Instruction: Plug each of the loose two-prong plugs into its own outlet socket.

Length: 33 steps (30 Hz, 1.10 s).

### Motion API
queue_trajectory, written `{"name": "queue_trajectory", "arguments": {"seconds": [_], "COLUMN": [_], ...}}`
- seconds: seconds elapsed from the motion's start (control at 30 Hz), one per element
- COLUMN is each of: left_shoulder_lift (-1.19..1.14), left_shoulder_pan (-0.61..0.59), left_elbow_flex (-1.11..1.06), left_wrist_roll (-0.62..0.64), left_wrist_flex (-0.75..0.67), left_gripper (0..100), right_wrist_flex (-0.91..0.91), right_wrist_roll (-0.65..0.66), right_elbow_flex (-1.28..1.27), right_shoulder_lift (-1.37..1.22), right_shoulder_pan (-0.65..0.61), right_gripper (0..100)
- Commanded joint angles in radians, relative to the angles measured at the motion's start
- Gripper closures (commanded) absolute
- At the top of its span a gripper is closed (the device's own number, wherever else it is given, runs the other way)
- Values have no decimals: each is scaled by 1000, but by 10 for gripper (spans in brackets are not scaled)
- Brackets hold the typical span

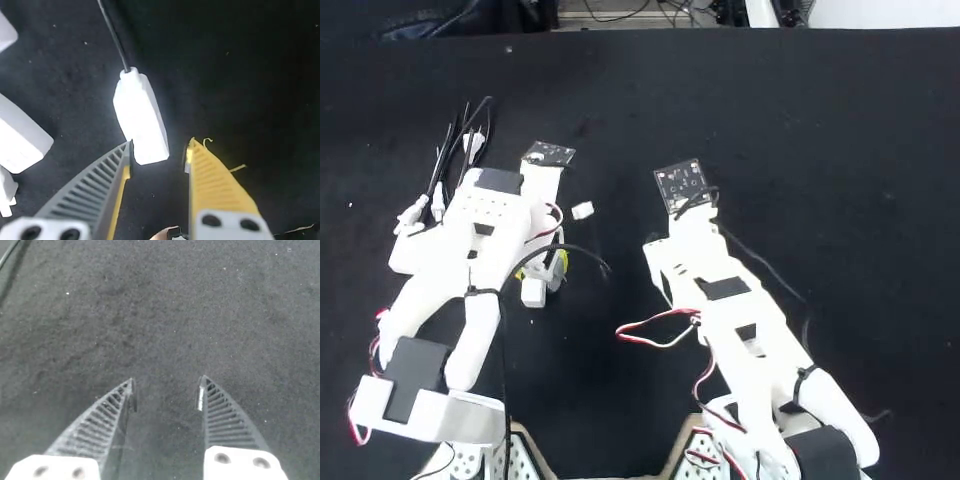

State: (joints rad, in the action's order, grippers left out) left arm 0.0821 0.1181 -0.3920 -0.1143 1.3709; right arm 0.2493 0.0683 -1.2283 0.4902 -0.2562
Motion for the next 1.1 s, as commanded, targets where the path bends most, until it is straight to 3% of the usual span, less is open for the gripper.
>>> {"name": "queue_trajectory", "arguments": {"seconds": [0.0,0.13,0.2,0.37,0.57,0.83,0.93,1.07], "left_shoulder_lift": [132,315,367,305,189,187,190,233], "left_shoulder_pan": [-101,-300,-332,-271,-226,10,2,-114], "left_elbow_flex": [48,-44,-143,-317,-262,-262,-255,-259], "left_wrist_roll": [0,-37,-49,-54,-60,21,18,14], "left_wrist_flex": [12,-61,-149,-324,-265,-264,-258,-270], "left_gripper": [816,816,816,812,816,816,816,816], "right_wrist_flex": [-26,-26,-26,-21,-21,-23,-25,-25], "right_wrist_roll": [-8,-8,-8,-8,-8,-15,-15,-15], "right_elbow_flex": [59,59,59,62,62,88,88,90], "right_shoulder_lift": [-8,-8,-8,-7,-1,-5,-5,-7], "right_shoulder_pan": [18,18,18,23,28,140,144,144], "right_gripper": [809,809,809,809,810,810,810,810]}}
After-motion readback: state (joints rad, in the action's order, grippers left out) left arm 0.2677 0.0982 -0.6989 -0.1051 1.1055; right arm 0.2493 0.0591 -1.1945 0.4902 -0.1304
